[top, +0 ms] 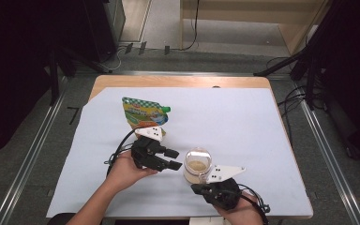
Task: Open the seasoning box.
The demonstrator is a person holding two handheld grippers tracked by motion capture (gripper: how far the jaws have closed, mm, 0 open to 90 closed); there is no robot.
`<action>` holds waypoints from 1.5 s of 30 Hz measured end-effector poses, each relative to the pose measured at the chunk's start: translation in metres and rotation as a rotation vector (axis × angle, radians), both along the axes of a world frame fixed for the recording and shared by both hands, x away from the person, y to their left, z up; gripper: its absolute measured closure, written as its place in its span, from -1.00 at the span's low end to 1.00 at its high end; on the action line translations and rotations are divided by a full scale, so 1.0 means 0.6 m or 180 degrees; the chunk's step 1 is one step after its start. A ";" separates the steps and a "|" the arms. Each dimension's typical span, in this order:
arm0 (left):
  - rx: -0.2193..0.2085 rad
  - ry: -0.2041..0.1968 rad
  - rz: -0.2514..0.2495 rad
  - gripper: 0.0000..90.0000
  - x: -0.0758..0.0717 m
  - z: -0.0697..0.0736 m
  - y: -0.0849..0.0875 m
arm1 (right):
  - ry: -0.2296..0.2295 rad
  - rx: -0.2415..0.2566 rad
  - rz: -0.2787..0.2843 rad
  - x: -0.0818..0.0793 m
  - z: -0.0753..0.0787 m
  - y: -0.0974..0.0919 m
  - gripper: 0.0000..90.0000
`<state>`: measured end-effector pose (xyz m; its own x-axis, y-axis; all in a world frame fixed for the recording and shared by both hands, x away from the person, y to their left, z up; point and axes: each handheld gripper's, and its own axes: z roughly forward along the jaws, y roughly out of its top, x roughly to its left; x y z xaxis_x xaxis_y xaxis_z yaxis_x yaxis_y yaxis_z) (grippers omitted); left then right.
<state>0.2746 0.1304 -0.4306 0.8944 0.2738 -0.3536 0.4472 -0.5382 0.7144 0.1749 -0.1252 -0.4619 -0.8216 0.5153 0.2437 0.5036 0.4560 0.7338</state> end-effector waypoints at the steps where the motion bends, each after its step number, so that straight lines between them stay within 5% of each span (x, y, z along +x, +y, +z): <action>1: 0.0010 0.0003 -0.0003 0.12 0.000 -0.001 0.000 | -0.0002 0.0004 0.0010 0.001 0.000 -0.001 1.00; 23: 0.0103 -0.0098 -0.0074 0.05 -0.010 -0.007 -0.010 | 0.0079 -0.0197 -0.0417 0.036 -0.010 -0.069 1.00; 35: 0.0111 -0.0094 -0.0112 0.04 -0.012 -0.009 -0.019 | 0.0136 -0.0282 -0.0973 0.055 -0.019 -0.107 1.00; 45: 0.0094 -0.0173 -0.0107 -0.06 -0.009 -0.014 -0.036 | -0.0085 -0.0459 -0.1337 0.083 -0.046 -0.094 1.00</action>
